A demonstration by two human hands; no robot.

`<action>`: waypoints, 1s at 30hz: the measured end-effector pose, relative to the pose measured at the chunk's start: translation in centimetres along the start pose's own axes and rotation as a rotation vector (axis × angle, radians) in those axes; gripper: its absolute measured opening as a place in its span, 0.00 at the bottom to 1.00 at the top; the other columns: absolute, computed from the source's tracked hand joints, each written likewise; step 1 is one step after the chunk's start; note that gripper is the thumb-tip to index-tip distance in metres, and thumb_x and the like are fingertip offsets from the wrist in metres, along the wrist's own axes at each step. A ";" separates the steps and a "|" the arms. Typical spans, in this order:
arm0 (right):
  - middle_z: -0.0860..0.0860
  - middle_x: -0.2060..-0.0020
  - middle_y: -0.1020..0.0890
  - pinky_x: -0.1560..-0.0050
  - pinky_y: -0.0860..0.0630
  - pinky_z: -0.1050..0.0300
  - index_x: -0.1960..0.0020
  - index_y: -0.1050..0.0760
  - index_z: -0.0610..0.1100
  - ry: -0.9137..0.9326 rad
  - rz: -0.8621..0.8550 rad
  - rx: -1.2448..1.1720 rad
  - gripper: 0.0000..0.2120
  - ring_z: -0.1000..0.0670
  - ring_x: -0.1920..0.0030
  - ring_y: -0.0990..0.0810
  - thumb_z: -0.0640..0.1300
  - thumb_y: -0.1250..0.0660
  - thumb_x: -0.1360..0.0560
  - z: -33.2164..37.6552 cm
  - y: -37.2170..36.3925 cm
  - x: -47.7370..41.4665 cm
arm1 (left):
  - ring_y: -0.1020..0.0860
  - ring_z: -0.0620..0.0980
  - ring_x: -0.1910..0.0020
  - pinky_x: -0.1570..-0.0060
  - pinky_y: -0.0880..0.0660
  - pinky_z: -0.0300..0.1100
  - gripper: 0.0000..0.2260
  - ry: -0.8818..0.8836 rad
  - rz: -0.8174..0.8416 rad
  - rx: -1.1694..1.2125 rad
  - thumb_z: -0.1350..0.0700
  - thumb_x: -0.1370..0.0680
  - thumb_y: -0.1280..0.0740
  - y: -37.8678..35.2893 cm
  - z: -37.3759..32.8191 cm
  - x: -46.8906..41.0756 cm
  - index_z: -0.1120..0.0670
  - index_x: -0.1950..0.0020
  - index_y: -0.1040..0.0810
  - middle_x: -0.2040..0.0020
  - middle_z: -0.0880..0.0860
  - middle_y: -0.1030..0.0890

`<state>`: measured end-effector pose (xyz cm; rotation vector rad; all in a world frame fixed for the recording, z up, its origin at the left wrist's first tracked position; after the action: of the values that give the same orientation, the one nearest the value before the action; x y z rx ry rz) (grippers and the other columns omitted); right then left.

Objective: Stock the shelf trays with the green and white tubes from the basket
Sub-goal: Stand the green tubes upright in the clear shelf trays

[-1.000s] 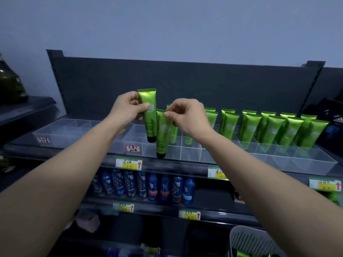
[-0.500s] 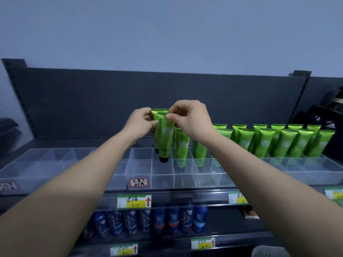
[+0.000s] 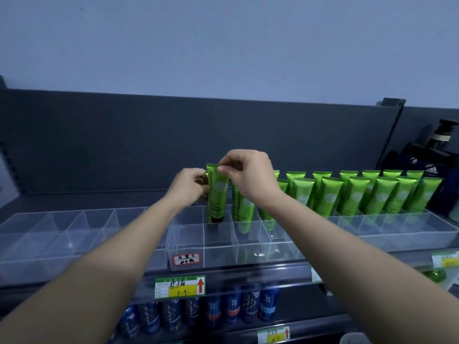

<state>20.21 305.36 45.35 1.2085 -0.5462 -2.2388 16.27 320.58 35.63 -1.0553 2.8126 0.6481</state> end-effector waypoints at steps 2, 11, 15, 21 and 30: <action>0.54 0.67 0.19 0.57 0.26 0.60 0.58 0.17 0.45 -0.001 0.017 0.028 0.01 0.53 0.63 0.21 0.41 0.27 0.28 -0.2 -0.3 0.1 | 0.16 0.58 0.58 0.57 0.19 0.56 0.07 -0.002 0.011 0.020 0.70 0.27 0.31 0.0 0.2 0.1 0.61 0.51 0.19 0.56 0.61 0.16; 0.50 0.60 0.17 0.53 0.26 0.57 0.55 0.17 0.44 -0.029 0.115 0.143 0.04 0.50 0.57 0.21 0.40 0.30 0.27 -0.8 -1.6 0.4 | 0.17 0.61 0.54 0.52 0.20 0.57 0.09 -0.022 0.035 0.010 0.66 0.21 0.38 0.5 -0.6 0.1 0.58 0.51 0.19 0.53 0.63 0.17; 0.51 0.58 0.17 0.51 0.25 0.55 0.54 0.16 0.46 -0.026 0.138 0.183 0.04 0.49 0.54 0.21 0.41 0.30 0.27 -0.7 -2.3 0.3 | 0.18 0.54 0.58 0.54 0.19 0.49 0.06 -0.085 -0.035 -0.058 0.64 0.23 0.33 2.0 -2.1 0.1 0.56 0.53 0.17 0.56 0.59 0.17; 0.52 0.58 0.15 0.51 0.24 0.56 0.54 0.16 0.48 -0.081 0.188 0.226 0.04 0.50 0.54 0.19 0.42 0.29 0.28 -1.3 -2.9 0.0 | 0.22 0.49 0.66 0.62 0.20 0.44 0.04 -0.076 -0.007 -0.160 0.62 0.25 0.31 2.5 -3.6 0.1 0.57 0.57 0.17 0.65 0.55 0.19; 0.52 0.58 0.18 0.60 0.32 0.57 0.52 0.18 0.55 -0.006 0.167 0.433 0.05 0.52 0.50 0.26 0.50 0.31 0.26 -0.8 -3.0 -0.5 | 0.21 0.49 0.69 0.61 0.19 0.43 0.05 -0.061 -0.005 -0.193 0.66 0.26 0.30 2.7 -4.0 0.3 0.58 0.59 0.19 0.62 0.60 0.18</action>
<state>20.35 307.87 43.52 1.3026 -1.1346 -2.0423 14.62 320.64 40.19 -1.0505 2.7376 0.9498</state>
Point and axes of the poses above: each hand's wrist, its own x-axis away from the middle knuckle, its own y-axis out of the back of the hand, z = x × y, the point moved 10 cm from there along -x, towards the middle knuckle
